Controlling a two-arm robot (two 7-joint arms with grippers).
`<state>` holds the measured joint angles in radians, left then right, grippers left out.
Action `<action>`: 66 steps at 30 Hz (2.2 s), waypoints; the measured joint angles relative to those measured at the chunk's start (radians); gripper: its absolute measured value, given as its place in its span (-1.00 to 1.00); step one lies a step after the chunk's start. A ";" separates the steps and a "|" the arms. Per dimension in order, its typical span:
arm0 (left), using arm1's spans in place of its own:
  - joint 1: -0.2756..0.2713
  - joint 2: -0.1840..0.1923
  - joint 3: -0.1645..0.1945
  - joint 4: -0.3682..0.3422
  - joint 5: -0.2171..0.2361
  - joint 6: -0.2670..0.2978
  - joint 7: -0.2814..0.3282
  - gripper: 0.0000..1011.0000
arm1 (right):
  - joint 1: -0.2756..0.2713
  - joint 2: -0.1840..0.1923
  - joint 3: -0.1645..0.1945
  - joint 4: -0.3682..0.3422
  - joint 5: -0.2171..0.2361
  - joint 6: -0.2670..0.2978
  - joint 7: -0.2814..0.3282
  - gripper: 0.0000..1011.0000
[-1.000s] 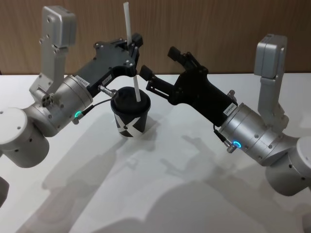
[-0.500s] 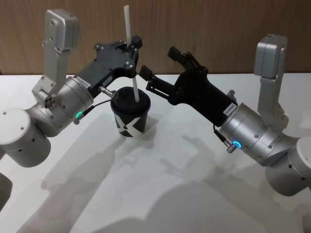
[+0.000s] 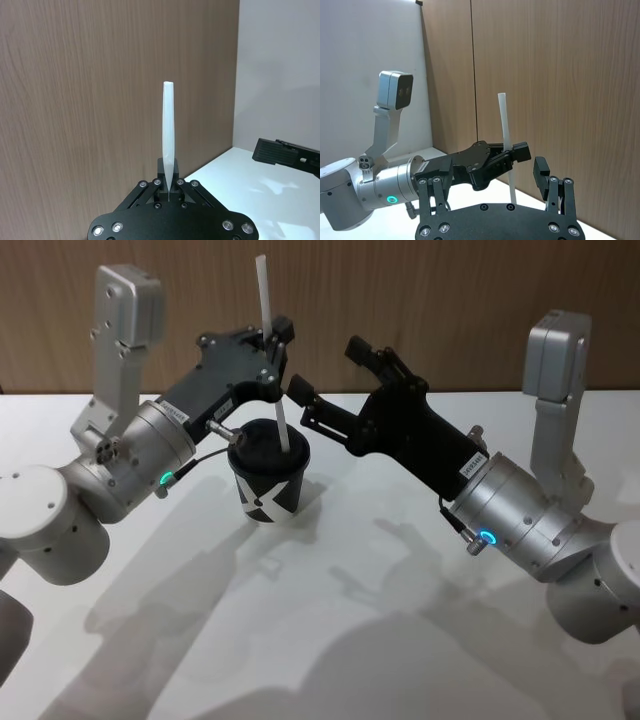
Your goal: Pick up the straw with one hand, pass it to the other hand, and insert it into the cup.
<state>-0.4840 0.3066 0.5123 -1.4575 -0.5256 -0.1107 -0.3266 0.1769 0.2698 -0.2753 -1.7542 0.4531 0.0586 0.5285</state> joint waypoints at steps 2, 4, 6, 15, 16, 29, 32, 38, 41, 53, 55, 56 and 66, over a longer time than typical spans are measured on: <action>0.000 -0.001 0.000 0.003 0.002 0.000 0.000 -0.99 | 0.000 0.000 0.000 0.000 0.000 0.000 0.000 0.98; 0.000 -0.003 0.000 0.007 0.006 0.000 -0.001 -0.99 | 0.000 0.000 0.000 0.000 0.000 0.000 0.000 0.98; 0.000 -0.004 -0.001 0.010 0.009 0.000 -0.002 -0.99 | 0.000 0.000 0.000 0.000 0.000 0.000 0.000 0.98; -0.001 -0.009 0.000 0.028 0.027 0.000 -0.003 -0.99 | 0.000 0.000 0.000 0.000 0.000 0.000 0.000 0.98; -0.002 -0.010 0.000 0.029 0.028 0.000 -0.003 -0.99 | 0.000 0.000 0.000 0.000 0.000 0.000 0.000 0.98; -0.005 -0.025 0.000 0.066 0.042 0.005 -0.010 -0.73 | 0.000 0.000 0.000 0.000 0.000 0.000 0.000 0.98; -0.005 -0.030 -0.001 0.074 0.042 0.006 -0.012 -0.57 | 0.000 0.000 0.000 0.000 0.000 0.000 0.000 0.98; 0.000 -0.036 -0.009 0.078 0.038 0.009 -0.017 -0.18 | 0.000 0.000 0.000 0.000 0.000 0.000 0.000 0.98; 0.010 -0.036 -0.016 0.070 0.032 0.013 -0.019 0.03 | 0.000 0.000 0.000 0.000 0.000 0.000 0.000 0.98; 0.086 -0.006 -0.052 -0.026 -0.002 0.038 -0.021 0.76 | 0.000 0.000 0.000 0.000 0.000 0.000 0.000 0.98; 0.102 0.001 -0.058 -0.046 -0.008 0.045 -0.020 0.90 | 0.000 0.000 0.000 0.000 0.000 0.000 0.000 0.98; 0.110 0.004 -0.061 -0.054 -0.010 0.048 -0.019 0.92 | 0.000 0.000 0.000 0.000 0.000 0.000 0.000 0.98; 0.191 0.034 -0.088 -0.130 -0.029 0.081 -0.004 0.98 | -0.006 0.002 -0.002 -0.002 0.000 -0.003 -0.005 0.98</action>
<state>-0.2933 0.3404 0.4245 -1.5877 -0.5544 -0.0299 -0.3303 0.1713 0.2713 -0.2776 -1.7558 0.4531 0.0559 0.5238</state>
